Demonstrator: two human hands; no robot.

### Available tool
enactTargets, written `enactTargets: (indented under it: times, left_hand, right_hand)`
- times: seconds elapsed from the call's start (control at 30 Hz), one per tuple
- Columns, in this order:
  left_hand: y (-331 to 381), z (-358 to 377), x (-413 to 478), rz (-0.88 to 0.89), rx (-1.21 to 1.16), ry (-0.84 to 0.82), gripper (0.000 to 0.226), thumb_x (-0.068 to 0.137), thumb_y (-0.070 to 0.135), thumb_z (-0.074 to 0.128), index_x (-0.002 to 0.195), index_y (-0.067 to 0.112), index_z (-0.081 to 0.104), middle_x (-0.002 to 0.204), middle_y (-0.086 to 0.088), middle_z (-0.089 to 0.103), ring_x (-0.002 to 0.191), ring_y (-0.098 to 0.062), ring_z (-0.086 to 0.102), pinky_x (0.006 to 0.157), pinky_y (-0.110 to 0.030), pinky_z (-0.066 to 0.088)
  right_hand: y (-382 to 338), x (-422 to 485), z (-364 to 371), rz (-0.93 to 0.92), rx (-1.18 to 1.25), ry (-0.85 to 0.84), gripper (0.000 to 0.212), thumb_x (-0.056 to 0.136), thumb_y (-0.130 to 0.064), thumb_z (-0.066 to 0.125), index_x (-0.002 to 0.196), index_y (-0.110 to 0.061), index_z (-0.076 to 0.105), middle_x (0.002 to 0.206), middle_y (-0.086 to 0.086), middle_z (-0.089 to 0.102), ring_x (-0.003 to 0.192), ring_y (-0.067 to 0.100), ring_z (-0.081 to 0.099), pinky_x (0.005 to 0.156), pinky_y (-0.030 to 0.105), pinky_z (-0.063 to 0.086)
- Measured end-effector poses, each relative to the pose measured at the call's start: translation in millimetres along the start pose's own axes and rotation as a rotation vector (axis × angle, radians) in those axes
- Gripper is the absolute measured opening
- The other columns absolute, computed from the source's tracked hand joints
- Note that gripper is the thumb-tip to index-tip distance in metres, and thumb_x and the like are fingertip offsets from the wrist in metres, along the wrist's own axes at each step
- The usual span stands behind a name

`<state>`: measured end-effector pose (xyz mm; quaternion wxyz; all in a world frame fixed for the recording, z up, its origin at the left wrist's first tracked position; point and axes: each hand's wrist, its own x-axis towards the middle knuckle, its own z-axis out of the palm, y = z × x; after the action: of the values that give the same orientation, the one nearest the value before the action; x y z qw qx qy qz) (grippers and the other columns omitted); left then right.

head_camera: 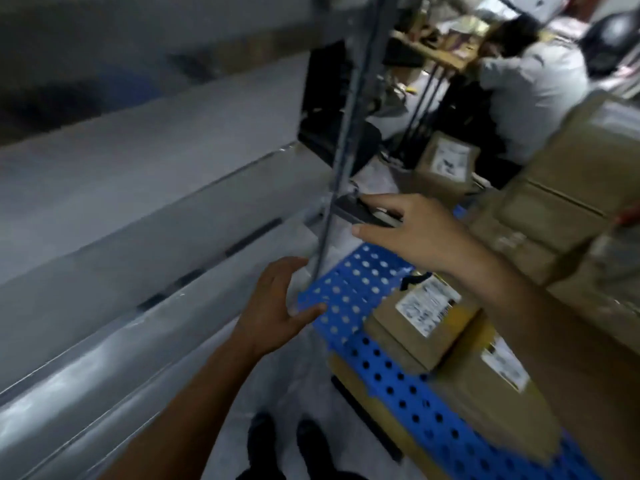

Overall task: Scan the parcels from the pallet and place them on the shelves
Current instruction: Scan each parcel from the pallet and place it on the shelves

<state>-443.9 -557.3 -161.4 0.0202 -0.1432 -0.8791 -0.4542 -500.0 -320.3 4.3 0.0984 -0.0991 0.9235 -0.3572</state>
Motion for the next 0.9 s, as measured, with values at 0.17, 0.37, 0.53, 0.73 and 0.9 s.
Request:
enactTargets:
  times: [0.17, 0.37, 0.53, 0.73, 0.9]
  left_hand:
    - [-8, 72, 33, 0.084, -0.189, -0.408, 0.091, 0.069, 0.065, 0.084, 0.142, 0.045, 0.033, 0.148, 0.022, 0.034, 0.139, -0.002, 0.032, 0.116, -0.032, 0.032]
    - [-8, 157, 44, 0.17, -0.142, -0.708, 0.11, 0.064, 0.057, 0.089, 0.151, 0.06, 0.021, 0.172, 0.0, -0.002, 0.158, -0.021, 0.001, 0.118, -0.048, 0.029]
    - [-6, 185, 36, 0.252, -0.02, -0.488, 0.088, 0.071, 0.036, 0.092, 0.147, 0.03, 0.048, 0.157, -0.013, 0.03, 0.146, -0.032, 0.033, 0.108, -0.053, 0.045]
    - [-1, 191, 19, 0.239, -0.002, -0.413, 0.086, 0.071, 0.03, 0.092, 0.144, 0.03, 0.047, 0.151, -0.012, 0.035, 0.137, -0.032, 0.041, 0.108, -0.052, 0.048]
    - [4, 189, 8, 0.198, -0.002, -0.392, 0.093, 0.075, 0.023, 0.09, 0.151, 0.042, 0.04, 0.165, -0.009, 0.019, 0.148, -0.037, 0.03, 0.116, -0.055, 0.038]
  right_hand:
    - [70, -85, -7, 0.357, -0.033, 0.055, 0.067, 0.086, -0.063, 0.066, 0.146, -0.038, 0.049, 0.147, -0.016, 0.051, 0.126, 0.008, 0.053, 0.088, 0.014, 0.041]
    - [120, -167, 12, 0.657, -0.169, 0.018, 0.066, 0.089, -0.059, 0.064, 0.147, -0.031, 0.049, 0.149, -0.005, 0.051, 0.131, 0.019, 0.051, 0.093, 0.024, 0.039]
    - [132, -190, 12, 0.752, -0.394, -0.112, 0.073, 0.085, -0.066, 0.063, 0.147, -0.032, 0.048, 0.152, 0.0, 0.048, 0.135, 0.022, 0.046, 0.097, 0.032, 0.037]
    - [132, -196, -2, 0.692, -0.593, -0.18, 0.067, 0.087, -0.066, 0.058, 0.146, -0.037, 0.047, 0.141, 0.001, 0.054, 0.125, 0.022, 0.051, 0.097, 0.045, 0.047]
    - [127, -199, -11, 0.594, -0.669, -0.242, 0.065, 0.083, -0.065, 0.053, 0.142, -0.038, 0.052, 0.126, 0.001, 0.062, 0.113, 0.026, 0.058, 0.086, 0.044, 0.055]
